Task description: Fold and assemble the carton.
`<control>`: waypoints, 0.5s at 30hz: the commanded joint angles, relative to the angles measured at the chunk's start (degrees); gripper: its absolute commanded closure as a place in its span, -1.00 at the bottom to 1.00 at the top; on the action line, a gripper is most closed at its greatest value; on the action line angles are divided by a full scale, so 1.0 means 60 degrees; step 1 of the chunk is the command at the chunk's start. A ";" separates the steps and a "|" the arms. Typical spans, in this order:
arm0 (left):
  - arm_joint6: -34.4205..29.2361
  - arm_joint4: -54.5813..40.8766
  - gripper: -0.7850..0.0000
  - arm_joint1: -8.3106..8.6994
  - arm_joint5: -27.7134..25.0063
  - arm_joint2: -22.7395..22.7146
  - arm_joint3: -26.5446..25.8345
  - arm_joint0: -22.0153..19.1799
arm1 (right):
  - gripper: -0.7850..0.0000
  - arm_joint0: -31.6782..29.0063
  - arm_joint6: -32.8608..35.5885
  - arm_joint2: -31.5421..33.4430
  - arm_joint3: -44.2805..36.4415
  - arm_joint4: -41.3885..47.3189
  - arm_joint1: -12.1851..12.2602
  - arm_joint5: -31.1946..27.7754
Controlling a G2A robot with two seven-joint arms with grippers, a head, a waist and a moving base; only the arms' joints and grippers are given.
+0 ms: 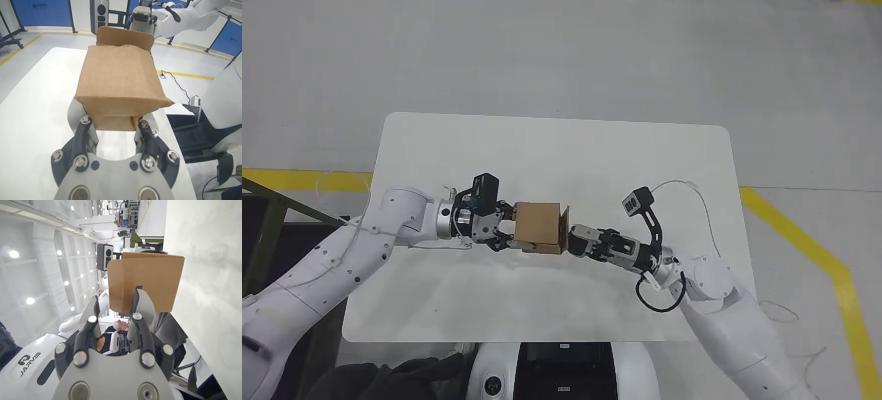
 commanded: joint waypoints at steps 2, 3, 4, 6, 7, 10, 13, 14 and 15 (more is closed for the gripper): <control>-0.0027 0.0019 0.02 0.0005 0.0000 -0.0064 -0.0040 0.0039 | 0.25 0.0054 -0.0013 -0.0050 0.0077 -0.0006 -0.0013 0.0110; -0.0033 0.0027 0.02 0.0007 0.0000 -0.0088 -0.0052 0.0054 | 0.25 0.0077 -0.0012 -0.0068 0.0097 -0.0035 -0.0016 0.0150; -0.0039 0.0030 0.02 0.0009 0.0000 -0.0109 -0.0063 0.0071 | 0.25 0.0100 -0.0016 -0.0082 0.0113 -0.0071 -0.0019 0.0183; -0.0063 0.0050 0.03 0.0014 0.0000 -0.0150 -0.0092 0.0095 | 0.25 0.0127 -0.0022 -0.0098 0.0136 -0.0093 -0.0024 0.0224; -0.0067 0.0056 0.02 0.0017 0.0000 -0.0169 -0.0101 0.0110 | 0.28 0.0136 -0.0036 -0.0090 0.0149 -0.0095 -0.0025 0.0222; -0.0082 0.0062 0.02 0.0022 0.0000 -0.0221 -0.0123 0.0153 | 0.39 0.0140 -0.0108 -0.0041 0.0149 -0.0195 -0.0019 0.0229; -0.0123 0.0085 0.02 0.0024 0.0000 -0.0276 -0.0140 0.0187 | 0.38 0.0128 -0.0211 0.0028 0.0064 -0.0487 0.0004 0.0324; -0.0144 0.0090 0.02 0.0025 0.0000 -0.0295 -0.0141 0.0194 | 0.39 0.0112 -0.0244 0.0053 0.0016 -0.0577 0.0012 0.0359; -0.0161 0.0092 0.02 0.0024 0.0000 -0.0315 -0.0147 0.0204 | 0.40 0.0096 -0.0268 0.0083 -0.0031 -0.0666 0.0023 0.0396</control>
